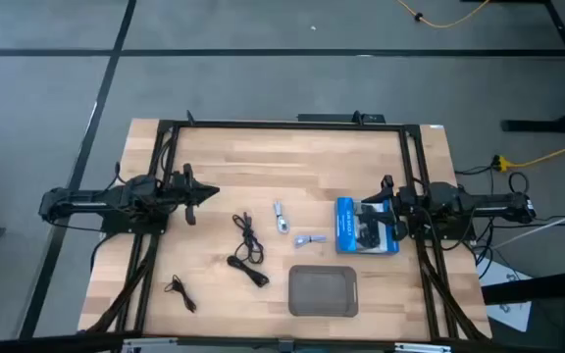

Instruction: Pick and place USB-C Cables

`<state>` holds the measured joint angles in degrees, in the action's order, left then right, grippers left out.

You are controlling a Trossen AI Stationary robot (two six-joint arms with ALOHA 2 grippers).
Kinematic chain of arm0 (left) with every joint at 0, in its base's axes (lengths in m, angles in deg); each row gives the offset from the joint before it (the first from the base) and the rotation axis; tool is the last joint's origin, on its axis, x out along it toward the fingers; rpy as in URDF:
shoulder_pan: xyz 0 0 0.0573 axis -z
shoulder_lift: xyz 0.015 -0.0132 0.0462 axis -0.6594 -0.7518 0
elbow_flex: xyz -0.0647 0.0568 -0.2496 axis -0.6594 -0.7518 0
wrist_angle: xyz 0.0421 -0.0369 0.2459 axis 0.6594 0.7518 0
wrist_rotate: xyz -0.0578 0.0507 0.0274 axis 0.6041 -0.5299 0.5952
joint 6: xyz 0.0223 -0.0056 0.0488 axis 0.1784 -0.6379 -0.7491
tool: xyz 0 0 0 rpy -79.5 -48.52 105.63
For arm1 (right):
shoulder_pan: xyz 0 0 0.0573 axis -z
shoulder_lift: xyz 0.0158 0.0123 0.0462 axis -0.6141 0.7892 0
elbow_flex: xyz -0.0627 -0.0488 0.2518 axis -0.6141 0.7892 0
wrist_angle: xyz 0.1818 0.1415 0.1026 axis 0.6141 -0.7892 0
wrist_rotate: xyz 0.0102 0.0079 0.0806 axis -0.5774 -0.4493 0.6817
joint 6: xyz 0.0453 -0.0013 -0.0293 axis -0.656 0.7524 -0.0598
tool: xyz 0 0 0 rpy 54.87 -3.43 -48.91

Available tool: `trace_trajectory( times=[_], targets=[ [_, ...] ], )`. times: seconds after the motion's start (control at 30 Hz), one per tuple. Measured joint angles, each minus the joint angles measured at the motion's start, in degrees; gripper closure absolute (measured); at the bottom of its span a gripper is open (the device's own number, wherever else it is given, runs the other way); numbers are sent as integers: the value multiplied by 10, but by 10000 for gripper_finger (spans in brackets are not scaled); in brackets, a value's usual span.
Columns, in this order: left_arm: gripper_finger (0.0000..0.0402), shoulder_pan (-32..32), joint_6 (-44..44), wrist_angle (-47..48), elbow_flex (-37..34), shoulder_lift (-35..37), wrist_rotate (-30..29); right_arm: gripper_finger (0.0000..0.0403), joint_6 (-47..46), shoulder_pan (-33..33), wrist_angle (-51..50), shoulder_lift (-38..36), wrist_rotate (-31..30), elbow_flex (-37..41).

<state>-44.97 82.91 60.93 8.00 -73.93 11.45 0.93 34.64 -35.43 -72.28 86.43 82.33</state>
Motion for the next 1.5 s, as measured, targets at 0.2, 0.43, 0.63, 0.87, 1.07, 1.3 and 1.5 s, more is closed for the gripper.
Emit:
trace_trajectory(
  times=[0.2, 0.43, 0.63, 0.87, 1.07, 1.3, 1.5],
  targets=[
    [401, 0, 0, 0, 0, 0, 0, 222, 0, 0, 0, 0, 0, 0],
    [401, 0, 0, 0, 0, 0, 0, 222, 0, 0, 0, 0, 0, 0],
    [401, 0, 0, 0, 0, 0, 0, 222, 0, 0, 0, 0, 0, 0],
    [401, 0, 0, 0, 0, 0, 0, 222, 0, 0, 0, 0, 0, 0],
    [401, 0, 0, 0, 0, 0, 0, 222, -19, 0, 9, 0, 0, 0],
    [401, 0, 3, -20, 0, 0, 2, 222, -31, 0, 172, 0, -22, 0],
    [401, 0, 5, -42, 0, 0, 1, 222, -34, 0, 279, 0, -37, 0]
  ],
)
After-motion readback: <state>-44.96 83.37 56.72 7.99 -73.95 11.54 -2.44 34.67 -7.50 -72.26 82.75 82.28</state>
